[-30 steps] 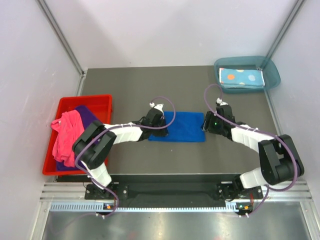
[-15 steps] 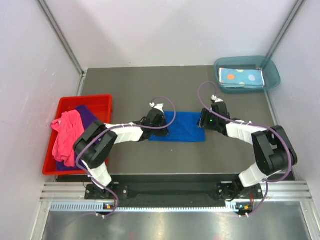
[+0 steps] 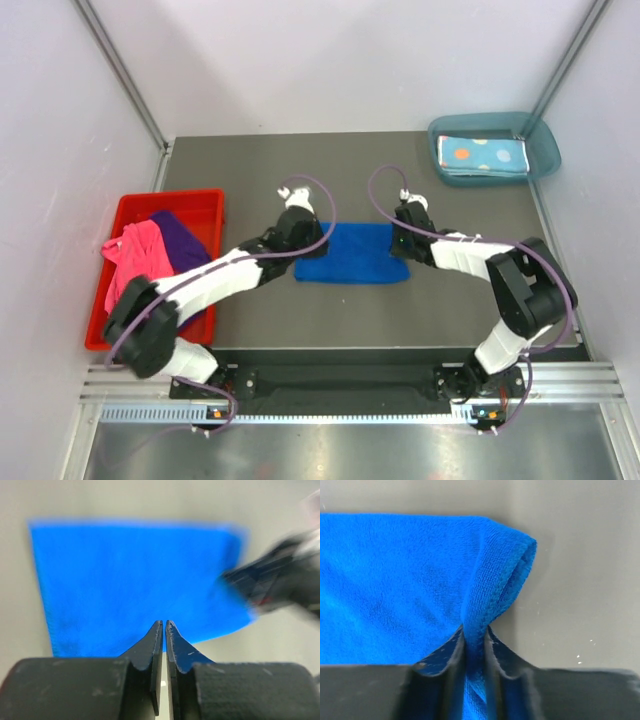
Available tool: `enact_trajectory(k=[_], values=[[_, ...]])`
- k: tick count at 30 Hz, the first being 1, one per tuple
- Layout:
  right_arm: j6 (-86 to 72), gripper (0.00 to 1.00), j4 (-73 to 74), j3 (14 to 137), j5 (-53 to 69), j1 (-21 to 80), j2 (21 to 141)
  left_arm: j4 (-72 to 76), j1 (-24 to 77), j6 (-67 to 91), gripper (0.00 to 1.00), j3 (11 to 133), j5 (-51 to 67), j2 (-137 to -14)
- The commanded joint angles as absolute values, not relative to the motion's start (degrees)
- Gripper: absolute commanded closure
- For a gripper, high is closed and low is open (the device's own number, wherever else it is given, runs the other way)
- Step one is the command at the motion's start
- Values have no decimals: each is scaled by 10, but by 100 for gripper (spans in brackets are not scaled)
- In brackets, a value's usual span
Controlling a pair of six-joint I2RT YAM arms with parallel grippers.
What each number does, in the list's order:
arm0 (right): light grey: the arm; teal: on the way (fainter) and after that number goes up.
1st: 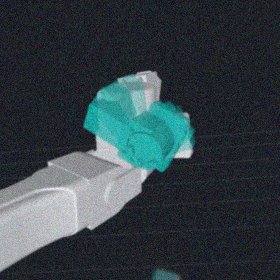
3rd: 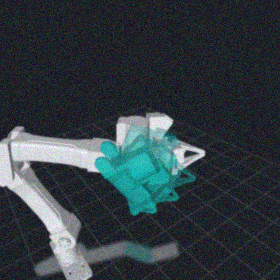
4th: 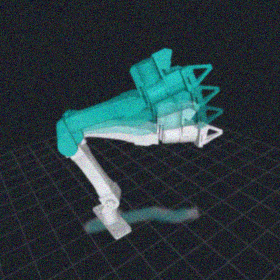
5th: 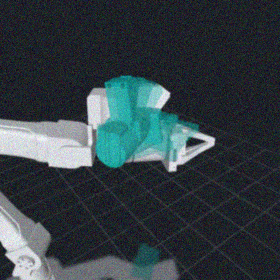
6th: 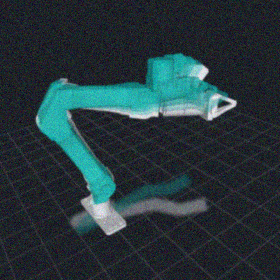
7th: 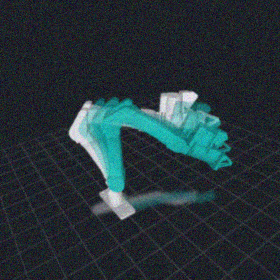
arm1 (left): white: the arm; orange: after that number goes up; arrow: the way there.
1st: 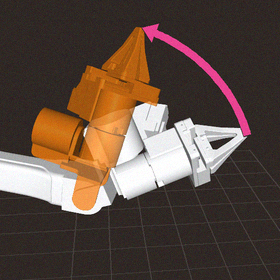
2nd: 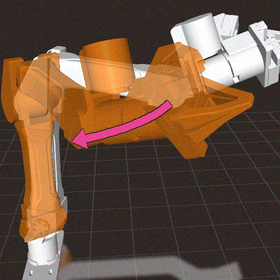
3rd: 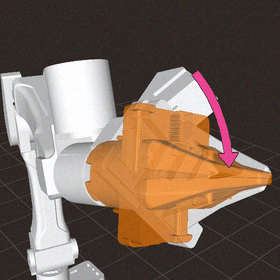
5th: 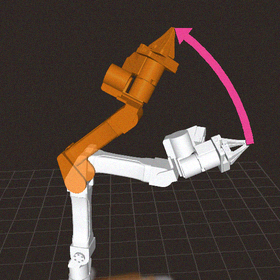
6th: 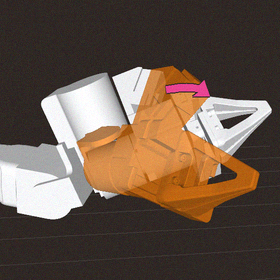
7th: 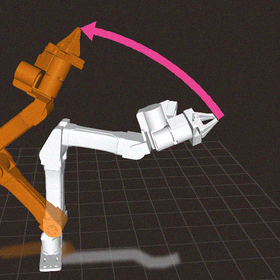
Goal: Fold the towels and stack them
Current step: Neatly place the folded towel into the bin
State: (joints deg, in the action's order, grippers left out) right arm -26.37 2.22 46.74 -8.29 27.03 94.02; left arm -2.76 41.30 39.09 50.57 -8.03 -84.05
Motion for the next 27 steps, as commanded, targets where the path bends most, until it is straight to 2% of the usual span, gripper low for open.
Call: enact_trajectory(k=[1, 2, 4, 8, 16, 27], values=[[-252, 88, 88, 500, -112, 285, 979, -51, 414, 389, 89, 562, -155, -708], [-243, 95, 102, 508, -122, 286, 983, -69, 414, 383, 89, 567, -158, -688], [-233, 100, 119, 534, -140, 287, 990, -86, 414, 372, 88, 574, -163, -655], [-187, 100, 160, 600, -211, 287, 1034, -133, 414, 358, 88, 578, -162, -582], [-81, 100, 234, 845, -358, 276, 1190, -188, 414, 315, 88, 566, -186, -524], [90, 100, 270, 1233, -523, 243, 1437, -217, 413, 258, 87, 573, -200, -540]])
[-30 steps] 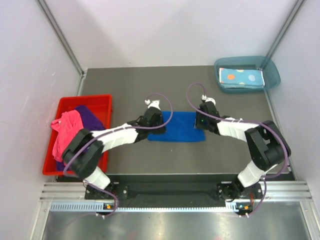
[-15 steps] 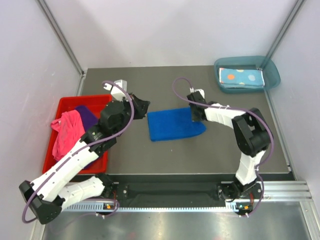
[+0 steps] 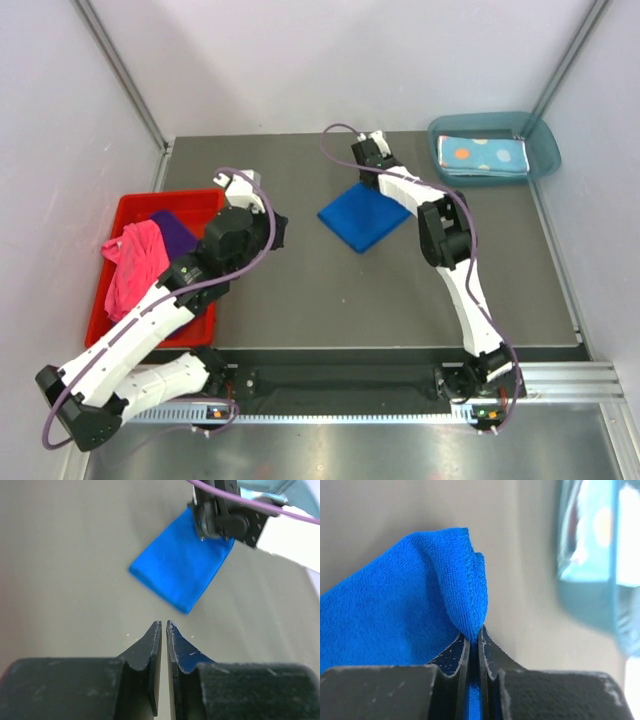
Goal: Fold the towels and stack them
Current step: Neatly place the folded towel into the bin
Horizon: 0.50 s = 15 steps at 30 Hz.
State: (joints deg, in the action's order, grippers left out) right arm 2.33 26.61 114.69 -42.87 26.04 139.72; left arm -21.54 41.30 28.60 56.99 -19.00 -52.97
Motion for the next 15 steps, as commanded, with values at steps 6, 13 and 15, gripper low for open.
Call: enact_trajectory(k=[6, 13, 15], values=[[223, 100, 196, 1310, -620, 232, 1487, -236, 411, 246, 87, 576, -196, -565], [328, 100, 96, 1322, -663, 210, 1483, -272, 411, 235, 87, 597, -175, -577], [364, 100, 64, 1322, -667, 209, 1482, -271, 411, 231, 87, 598, -164, -575]])
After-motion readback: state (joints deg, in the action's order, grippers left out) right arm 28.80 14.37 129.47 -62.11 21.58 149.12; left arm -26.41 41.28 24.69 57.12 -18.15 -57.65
